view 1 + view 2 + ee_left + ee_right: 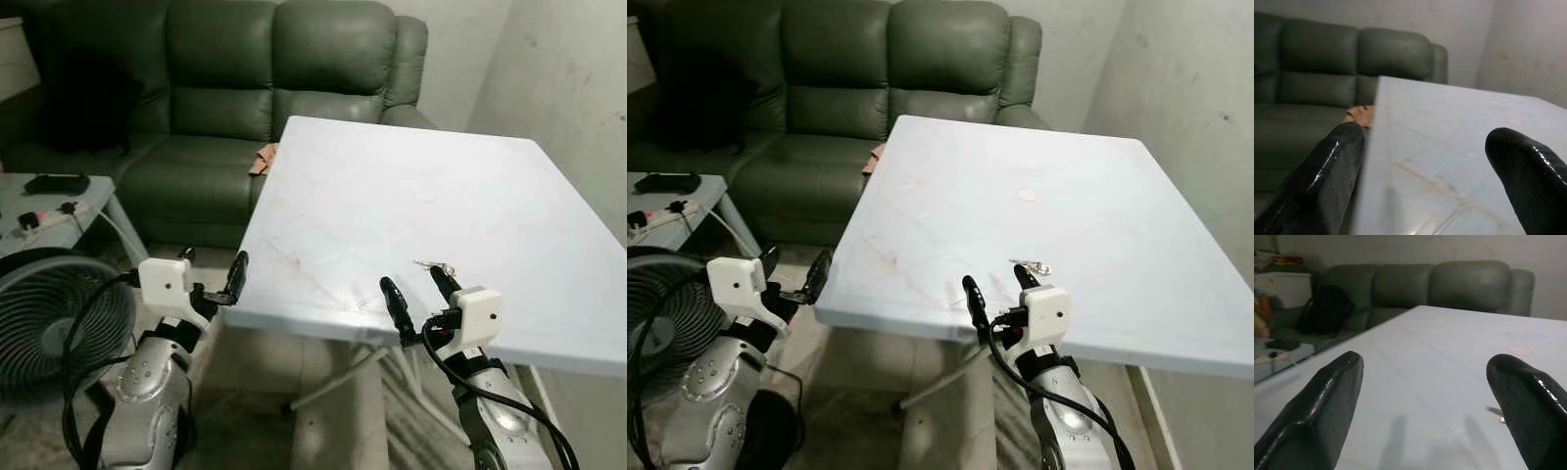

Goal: Hang keys on a hook

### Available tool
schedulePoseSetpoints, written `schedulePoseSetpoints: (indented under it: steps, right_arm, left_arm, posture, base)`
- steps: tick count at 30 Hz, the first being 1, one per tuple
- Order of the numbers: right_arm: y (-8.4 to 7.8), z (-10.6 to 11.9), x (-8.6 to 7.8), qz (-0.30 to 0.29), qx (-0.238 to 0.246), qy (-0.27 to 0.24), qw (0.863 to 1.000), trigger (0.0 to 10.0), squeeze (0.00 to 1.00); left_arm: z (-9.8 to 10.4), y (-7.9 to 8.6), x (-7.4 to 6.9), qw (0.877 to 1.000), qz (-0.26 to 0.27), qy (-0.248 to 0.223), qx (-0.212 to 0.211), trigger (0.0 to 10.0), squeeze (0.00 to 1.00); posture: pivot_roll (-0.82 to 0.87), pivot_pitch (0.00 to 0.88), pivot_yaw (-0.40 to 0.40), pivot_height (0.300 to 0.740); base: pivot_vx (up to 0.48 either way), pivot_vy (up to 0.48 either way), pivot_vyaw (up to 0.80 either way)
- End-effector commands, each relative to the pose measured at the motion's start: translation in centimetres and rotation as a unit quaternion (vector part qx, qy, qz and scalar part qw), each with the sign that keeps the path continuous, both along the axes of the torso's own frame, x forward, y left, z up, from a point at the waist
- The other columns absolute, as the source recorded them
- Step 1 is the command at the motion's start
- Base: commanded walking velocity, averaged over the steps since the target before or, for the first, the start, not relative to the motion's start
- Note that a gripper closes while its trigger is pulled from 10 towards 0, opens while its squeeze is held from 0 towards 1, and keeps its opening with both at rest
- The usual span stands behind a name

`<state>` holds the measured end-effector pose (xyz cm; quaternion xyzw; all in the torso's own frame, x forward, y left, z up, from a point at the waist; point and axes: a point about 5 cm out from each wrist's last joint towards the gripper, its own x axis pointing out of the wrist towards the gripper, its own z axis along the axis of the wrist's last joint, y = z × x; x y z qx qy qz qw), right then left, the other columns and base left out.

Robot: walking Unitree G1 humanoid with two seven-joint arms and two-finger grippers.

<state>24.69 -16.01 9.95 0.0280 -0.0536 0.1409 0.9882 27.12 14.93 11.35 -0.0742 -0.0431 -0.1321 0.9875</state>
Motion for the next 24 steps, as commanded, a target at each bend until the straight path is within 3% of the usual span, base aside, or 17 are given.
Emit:
schedulePoseSetpoints:
  steps: [1,16,17,23,24]
  right_arm:
    - [-0.1,0.5,0.1,-0.002,0.003,-0.008,1.0,10.0,0.0]
    - [-1.5,0.5,0.4,0.012,-0.024,-0.006,1.0,10.0,0.0]
    - [-1.5,0.5,0.5,0.015,-0.025,-0.006,1.0,10.0,1.0]
    - [-1.8,0.5,1.0,0.024,-0.042,-0.006,0.999,10.0,1.0]
    - [-1.8,0.6,1.1,0.025,-0.044,-0.006,0.999,10.0,0.42]
  left_arm:
    - [0.3,-0.1,0.0,1.0,-0.007,-0.006,0.009,10.0,0.0]
    - [0.1,-2.3,-1.3,0.995,-0.09,-0.018,0.048,10.0,0.0]
    - [0.1,-2.5,-1.4,0.994,-0.096,-0.018,0.05,10.0,0.0]
    - [-0.2,-3.9,-2.2,0.988,-0.137,-0.022,0.062,10.0,0.0]
    - [-0.2,-4.0,-2.2,0.988,-0.14,-0.021,0.063,10.0,0.0]
  posture:
    - [-0.05,0.0,-0.008,0.74]
    - [-0.04,0.0,-0.004,0.74]
    - [-0.04,0.0,-0.004,0.74]
    - [-0.04,0.0,-0.006,0.74]
    - [-0.04,0.0,-0.006,0.74]
  base:
    - [0.0,0.0,0.0]
    - [0.0,0.0,0.0]
    - [0.0,0.0,0.0]
    - [0.0,0.0,0.0]
    - [0.0,0.0,0.0]
